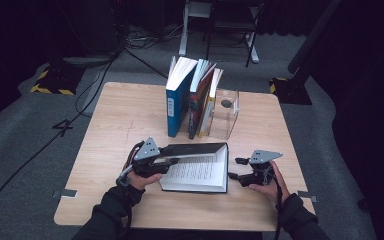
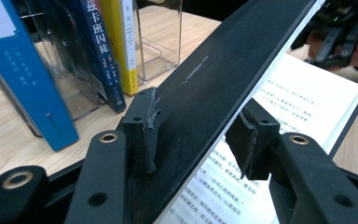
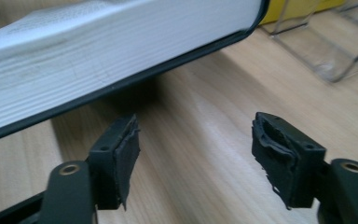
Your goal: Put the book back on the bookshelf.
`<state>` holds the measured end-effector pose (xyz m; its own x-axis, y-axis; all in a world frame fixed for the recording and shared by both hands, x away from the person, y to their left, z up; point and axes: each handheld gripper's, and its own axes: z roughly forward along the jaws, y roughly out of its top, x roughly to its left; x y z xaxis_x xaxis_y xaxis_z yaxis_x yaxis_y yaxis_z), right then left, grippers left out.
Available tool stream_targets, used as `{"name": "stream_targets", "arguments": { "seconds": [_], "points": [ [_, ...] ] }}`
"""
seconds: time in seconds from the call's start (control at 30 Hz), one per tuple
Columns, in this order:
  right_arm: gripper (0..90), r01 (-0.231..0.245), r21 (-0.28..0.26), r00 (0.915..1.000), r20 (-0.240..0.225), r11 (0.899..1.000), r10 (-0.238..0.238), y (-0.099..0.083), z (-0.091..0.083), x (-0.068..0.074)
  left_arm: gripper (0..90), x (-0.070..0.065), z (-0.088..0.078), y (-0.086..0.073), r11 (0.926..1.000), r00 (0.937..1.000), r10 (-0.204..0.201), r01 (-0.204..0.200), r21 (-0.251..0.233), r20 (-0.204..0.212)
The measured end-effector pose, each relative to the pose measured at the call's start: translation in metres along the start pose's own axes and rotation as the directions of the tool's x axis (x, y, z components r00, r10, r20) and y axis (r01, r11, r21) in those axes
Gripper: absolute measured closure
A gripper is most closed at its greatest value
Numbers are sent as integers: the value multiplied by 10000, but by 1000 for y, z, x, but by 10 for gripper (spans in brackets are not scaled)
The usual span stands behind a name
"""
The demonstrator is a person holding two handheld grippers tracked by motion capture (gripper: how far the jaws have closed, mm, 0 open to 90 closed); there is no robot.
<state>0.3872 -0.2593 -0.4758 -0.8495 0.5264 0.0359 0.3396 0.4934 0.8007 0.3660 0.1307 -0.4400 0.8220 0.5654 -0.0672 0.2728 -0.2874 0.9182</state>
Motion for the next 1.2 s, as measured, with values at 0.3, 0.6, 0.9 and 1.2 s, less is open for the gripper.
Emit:
{"name": "stream_targets", "arguments": {
  "seconds": [0.3,0.6,0.9,1.2],
  "points": [
    [329,229,-1360,9984,-486,9904,-298,13,-2,13,551,7,-6,-10,9959,9970,-695,713,-554,333],
    [350,751,-2531,9965,-156,9645,-817,35,-18,32,553,-1,-23,-18,9913,9935,-1050,1082,-756,446],
    [371,1165,-2602,9932,363,9585,-1109,62,-17,41,543,-10,-30,-27,9974,9978,-645,650,-308,172],
    [379,1276,-2973,9917,251,9462,-1259,86,-10,46,533,-10,-34,-35,9988,9986,-485,486,-38,232]
  ]
}}
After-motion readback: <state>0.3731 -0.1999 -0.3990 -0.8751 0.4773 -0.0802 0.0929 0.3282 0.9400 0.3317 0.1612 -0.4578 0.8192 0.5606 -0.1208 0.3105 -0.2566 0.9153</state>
